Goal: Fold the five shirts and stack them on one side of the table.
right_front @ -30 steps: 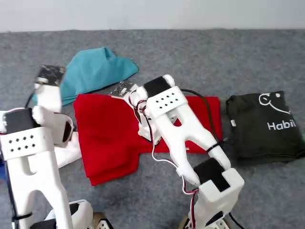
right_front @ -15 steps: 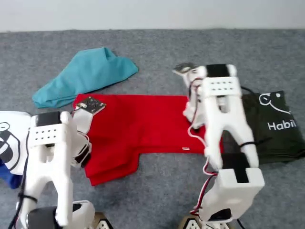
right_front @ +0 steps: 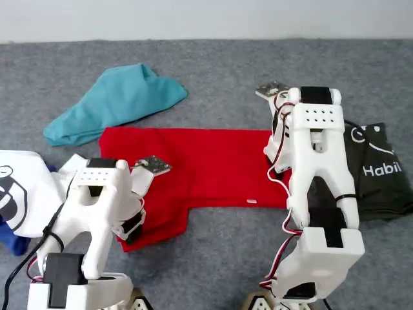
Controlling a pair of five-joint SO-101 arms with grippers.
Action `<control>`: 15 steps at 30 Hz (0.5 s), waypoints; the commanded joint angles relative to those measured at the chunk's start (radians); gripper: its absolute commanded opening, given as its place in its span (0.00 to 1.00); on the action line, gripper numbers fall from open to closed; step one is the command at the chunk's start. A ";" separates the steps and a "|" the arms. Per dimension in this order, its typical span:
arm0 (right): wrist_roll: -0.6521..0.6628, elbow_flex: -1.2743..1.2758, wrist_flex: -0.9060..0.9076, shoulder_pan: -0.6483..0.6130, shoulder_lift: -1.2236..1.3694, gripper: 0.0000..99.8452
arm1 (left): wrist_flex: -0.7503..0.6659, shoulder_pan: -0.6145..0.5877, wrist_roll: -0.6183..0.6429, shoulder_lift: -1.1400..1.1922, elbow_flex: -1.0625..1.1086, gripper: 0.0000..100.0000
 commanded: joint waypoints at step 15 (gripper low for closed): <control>0.003 -0.031 0.018 0.004 -0.004 0.21 | -0.060 0.014 -0.014 0.003 0.001 0.02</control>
